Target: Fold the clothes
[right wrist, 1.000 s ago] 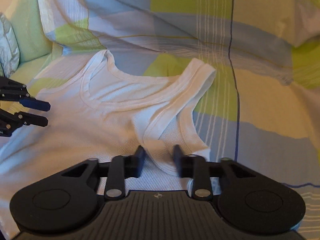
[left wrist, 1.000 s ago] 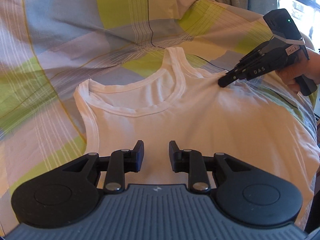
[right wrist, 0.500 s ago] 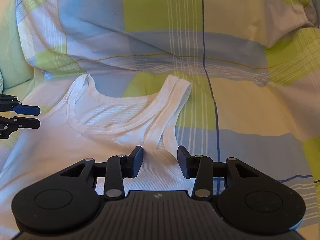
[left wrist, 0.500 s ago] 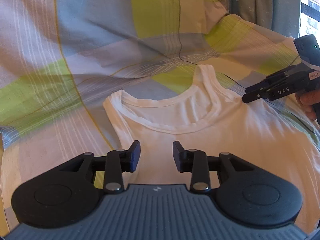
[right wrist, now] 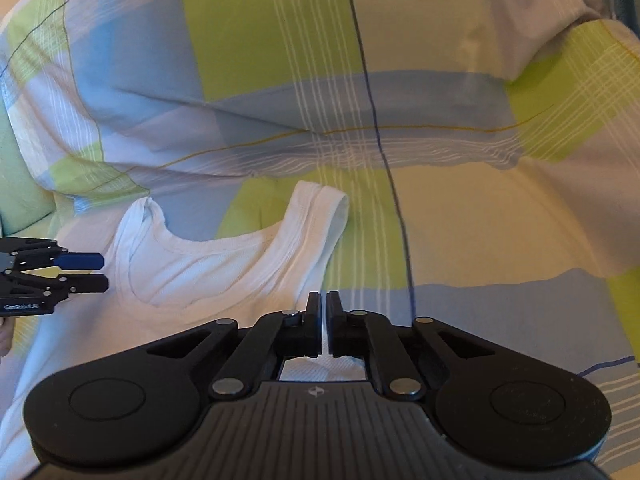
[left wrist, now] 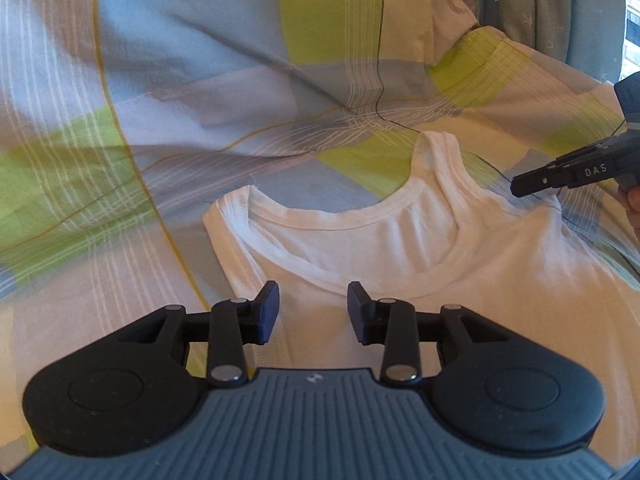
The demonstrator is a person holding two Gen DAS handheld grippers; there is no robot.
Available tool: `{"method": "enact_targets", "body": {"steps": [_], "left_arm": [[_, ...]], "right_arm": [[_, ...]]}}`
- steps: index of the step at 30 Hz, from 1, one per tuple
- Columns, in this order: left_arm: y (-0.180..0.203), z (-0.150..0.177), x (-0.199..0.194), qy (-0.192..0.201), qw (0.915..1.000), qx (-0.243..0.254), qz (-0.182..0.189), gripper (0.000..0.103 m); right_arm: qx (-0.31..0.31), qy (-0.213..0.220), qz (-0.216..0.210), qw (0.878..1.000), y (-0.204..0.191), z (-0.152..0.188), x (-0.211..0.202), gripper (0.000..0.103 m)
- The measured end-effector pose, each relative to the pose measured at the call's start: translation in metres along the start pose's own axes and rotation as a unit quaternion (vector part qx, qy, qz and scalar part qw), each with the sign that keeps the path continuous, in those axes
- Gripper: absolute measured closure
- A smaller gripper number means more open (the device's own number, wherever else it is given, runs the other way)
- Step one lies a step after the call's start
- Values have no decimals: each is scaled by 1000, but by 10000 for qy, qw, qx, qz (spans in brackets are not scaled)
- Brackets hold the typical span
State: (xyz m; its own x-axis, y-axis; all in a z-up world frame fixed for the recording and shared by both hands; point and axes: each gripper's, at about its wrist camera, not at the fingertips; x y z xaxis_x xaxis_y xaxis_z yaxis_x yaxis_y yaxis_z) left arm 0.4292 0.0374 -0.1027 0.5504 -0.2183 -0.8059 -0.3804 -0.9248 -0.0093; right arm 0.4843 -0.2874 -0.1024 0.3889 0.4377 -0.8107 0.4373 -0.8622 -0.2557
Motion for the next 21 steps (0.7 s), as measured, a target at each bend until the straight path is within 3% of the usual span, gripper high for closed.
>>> {"method": "enact_targets", "body": {"steps": [1,4,5,7,8,13,15,18,20,21], "left_arm": [[-2,0,1,-13,10000,-14,-12,69],[-4,2,3,-15,10000,-25,-12,67],[-4,3,3,-4,10000,-17,-4,66],[-5,3,3,40,10000,6,4,66],[-6,2,4,72,10000,10,13,66],[-14,-7,10,197,9998,-49,-46,66],[-18,-11,10,263,9996,-69,-77,66],[-27,-16,9,359,9992,-71,-173,66],[-35,-20,11,375,9989,-74,-285,66],[-39,-22,12,359,9987,-41,-352,66]], "right_arm": [[-17,-109,-88,9999,-2,-1,4,83],[-216,-302,-122,9992,-15,-1,19,78],[-257,-345,-110,9990,-20,-1,24,71],[-371,-281,-20,9989,-27,1,27,67],[-429,-263,94,9987,-30,0,28,95],[-243,58,613,9978,-19,-10,25,98],[-294,91,606,9977,-16,-14,25,98],[-376,163,563,9976,-16,-17,24,92],[-350,200,521,9978,-14,-22,26,72],[-322,213,497,9980,-12,-26,28,72]]}}
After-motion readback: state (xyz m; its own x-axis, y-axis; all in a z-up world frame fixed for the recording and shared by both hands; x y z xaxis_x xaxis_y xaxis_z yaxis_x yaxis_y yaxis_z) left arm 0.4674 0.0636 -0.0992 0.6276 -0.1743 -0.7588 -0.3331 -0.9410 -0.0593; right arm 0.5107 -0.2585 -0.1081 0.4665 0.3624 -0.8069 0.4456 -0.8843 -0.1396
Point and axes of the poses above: each gripper's, at about its wrist camera, not at the fingertips, and x roughly the way its jaws point, y to its right, z to its underside, and after that the axes turned 12 degrees about -y, right-handed
